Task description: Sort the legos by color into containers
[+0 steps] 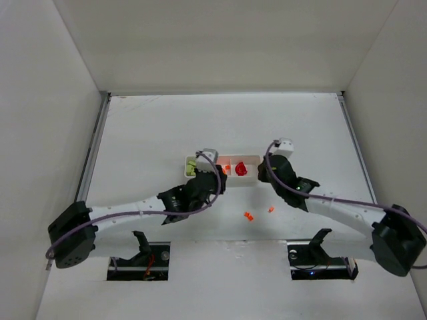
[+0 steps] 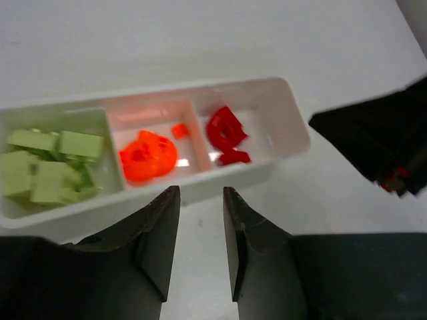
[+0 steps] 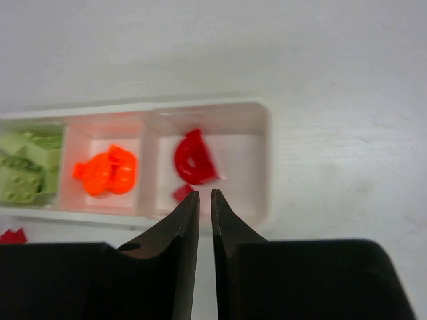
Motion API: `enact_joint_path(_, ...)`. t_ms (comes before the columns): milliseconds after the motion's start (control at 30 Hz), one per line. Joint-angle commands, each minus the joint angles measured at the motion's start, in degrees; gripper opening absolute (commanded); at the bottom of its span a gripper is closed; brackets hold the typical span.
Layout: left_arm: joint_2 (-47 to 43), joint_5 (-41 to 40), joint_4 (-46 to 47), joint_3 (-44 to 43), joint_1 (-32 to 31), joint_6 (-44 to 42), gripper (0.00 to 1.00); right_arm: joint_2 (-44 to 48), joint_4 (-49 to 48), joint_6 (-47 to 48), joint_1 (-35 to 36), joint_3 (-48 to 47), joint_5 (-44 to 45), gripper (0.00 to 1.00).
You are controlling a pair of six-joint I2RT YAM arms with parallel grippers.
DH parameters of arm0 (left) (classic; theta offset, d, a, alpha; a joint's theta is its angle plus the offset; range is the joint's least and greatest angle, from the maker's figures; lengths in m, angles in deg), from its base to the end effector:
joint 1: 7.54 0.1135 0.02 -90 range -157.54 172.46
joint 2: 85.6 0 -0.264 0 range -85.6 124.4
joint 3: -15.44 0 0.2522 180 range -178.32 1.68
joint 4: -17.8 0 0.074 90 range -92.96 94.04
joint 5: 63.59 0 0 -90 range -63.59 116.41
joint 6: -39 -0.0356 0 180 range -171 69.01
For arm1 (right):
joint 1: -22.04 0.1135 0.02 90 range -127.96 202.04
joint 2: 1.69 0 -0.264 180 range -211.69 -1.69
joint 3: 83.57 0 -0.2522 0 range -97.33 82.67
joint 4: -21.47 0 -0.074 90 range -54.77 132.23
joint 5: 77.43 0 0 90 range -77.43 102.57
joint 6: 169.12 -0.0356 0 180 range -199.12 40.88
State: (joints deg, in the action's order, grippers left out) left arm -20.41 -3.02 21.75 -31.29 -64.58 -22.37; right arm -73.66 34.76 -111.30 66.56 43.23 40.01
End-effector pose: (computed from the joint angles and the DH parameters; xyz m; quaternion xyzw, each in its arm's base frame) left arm 0.1507 -0.2003 0.2470 0.0369 0.7796 -0.2553 0.5707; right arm 0.2016 0.1752 0.2273 0.0229 0.8573 0.1292 0.4978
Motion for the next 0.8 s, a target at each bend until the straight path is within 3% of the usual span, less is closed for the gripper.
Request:
enact_joint_path(0,4.2,-3.0,-5.8,-5.4,-9.6,0.6,0.29,9.3,-1.0,-9.1,-2.5,8.0,4.1,0.17)
enact_joint_path(67,8.8,-4.8,-7.2,-8.1,-14.5,1.3,0.30,14.2,1.2,-12.4,-3.5,12.0,5.1,0.19)
enact_joint_path(200,18.8,-4.1,-3.9,-12.6,-20.0,1.2,0.35,21.9,5.2,-16.2,-7.9,16.0,8.1,0.44)
enact_joint_path(300,24.6,-0.7,-0.8,-16.7,-21.8,0.0,0.37,26.6,7.0,-16.2,-12.6,15.8,7.6,0.56)
enact_joint_path(500,33.6,2.4,3.0,-23.2,-22.9,-1.5,0.39,29.2,6.0,-14.9,-19.6,14.7,4.5,0.59)
enact_joint_path(767,40.2,6.0,2.9,-28.4,-22.7,-2.5,0.39,29.1,1.5,-14.9,-23.4,17.7,-2.2,0.59)
